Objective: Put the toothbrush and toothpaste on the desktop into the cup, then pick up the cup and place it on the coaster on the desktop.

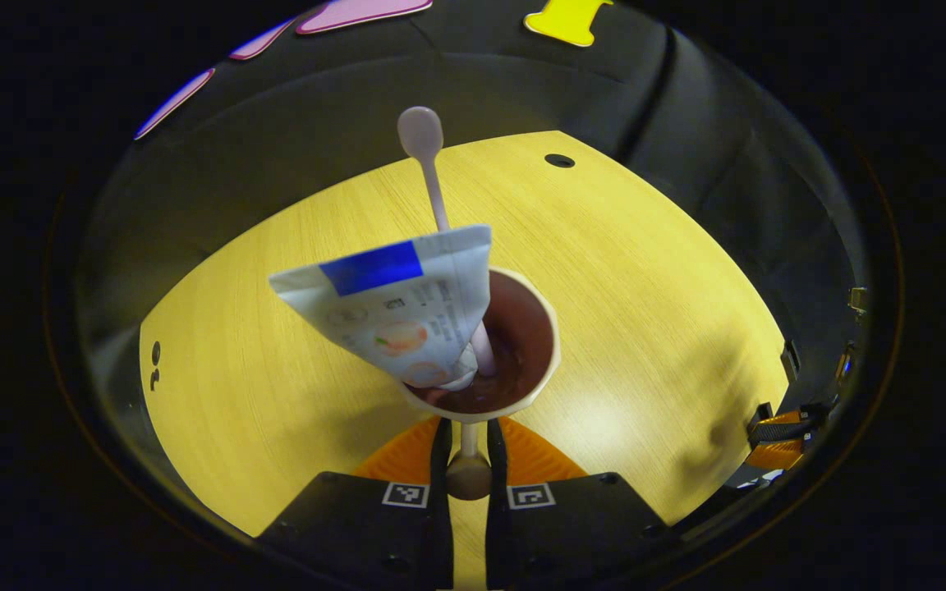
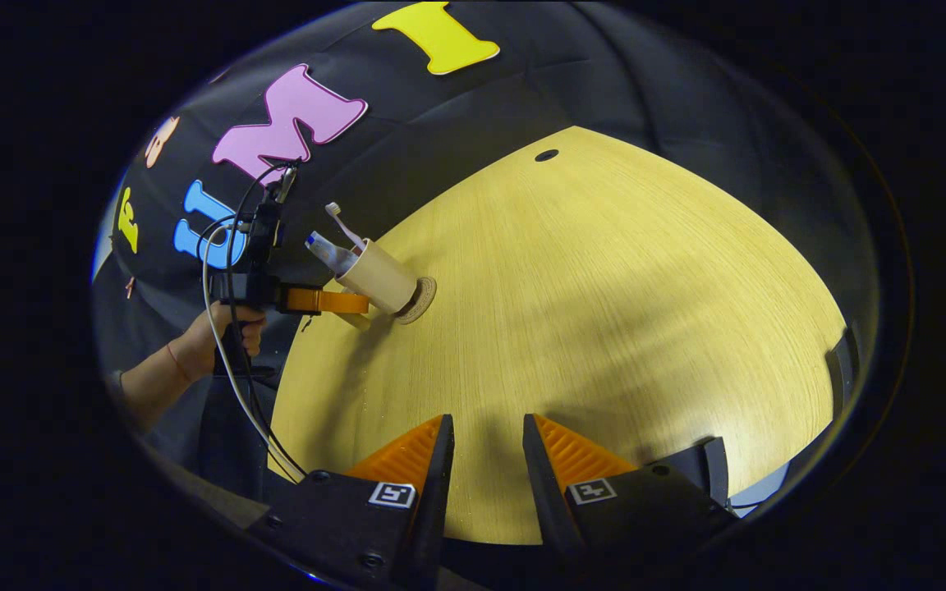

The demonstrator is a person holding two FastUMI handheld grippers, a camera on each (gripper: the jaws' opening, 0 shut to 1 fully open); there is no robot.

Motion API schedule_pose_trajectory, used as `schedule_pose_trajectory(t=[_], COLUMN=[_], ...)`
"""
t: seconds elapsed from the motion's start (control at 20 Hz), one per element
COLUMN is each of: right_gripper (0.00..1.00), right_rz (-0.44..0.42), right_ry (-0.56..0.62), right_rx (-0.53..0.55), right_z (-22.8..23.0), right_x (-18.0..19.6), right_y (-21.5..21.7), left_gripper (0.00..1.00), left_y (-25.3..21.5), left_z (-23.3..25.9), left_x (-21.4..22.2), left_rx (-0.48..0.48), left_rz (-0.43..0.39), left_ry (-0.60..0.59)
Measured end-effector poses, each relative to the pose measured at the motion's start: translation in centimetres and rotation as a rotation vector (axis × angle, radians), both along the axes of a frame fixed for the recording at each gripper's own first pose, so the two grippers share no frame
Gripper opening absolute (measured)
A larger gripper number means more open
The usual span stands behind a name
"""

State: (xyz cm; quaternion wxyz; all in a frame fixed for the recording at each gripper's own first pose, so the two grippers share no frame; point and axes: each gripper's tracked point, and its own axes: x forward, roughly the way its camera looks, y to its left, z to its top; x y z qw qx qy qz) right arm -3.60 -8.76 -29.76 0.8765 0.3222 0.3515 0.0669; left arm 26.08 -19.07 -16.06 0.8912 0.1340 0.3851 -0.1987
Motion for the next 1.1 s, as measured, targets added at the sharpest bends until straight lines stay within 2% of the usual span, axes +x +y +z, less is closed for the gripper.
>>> schedule_pose_trajectory(t=[0.4, 0.45, 0.5, 0.6, 0.65, 0.85, 1.1], right_gripper=[0.53, 0.53, 0.53, 0.52, 0.52, 0.53, 0.53], right_rz=[-0.022, -0.024, -0.026, -0.025, -0.023, -0.008, 0.004], right_ry=[0.003, 0.004, 0.006, 0.009, 0.008, 0.001, -0.004], right_rx=[-0.007, -0.005, -0.004, -0.002, -0.003, -0.013, -0.019], right_z=[-0.3, -0.5, -0.5, -0.6, -0.5, -0.4, -0.2], right_x=[-0.8, -0.8, -0.8, -0.7, -0.5, 0.1, 0.6], right_y=[-1.6, -1.6, -1.7, -1.6, -1.5, -1.2, -0.7], left_gripper=[0.20, 0.24, 0.20, 0.26, 0.36, 0.99, 0.98], left_y=[-1.0, -1.0, -0.9, -0.8, -1.0, -0.9, -0.5], left_z=[-1.2, -1.4, -1.4, -1.4, -1.4, -2.0, -2.2], left_x=[1.0, 0.8, 0.8, 0.7, 0.6, -0.2, -0.6], left_rx=[0.021, 0.024, 0.020, 0.024, 0.024, 0.045, 0.072], left_rz=[0.004, 0.001, -0.001, -0.005, -0.011, -0.040, -0.061], left_ry=[0.010, 0.019, 0.017, 0.020, 0.022, 0.033, 0.019])
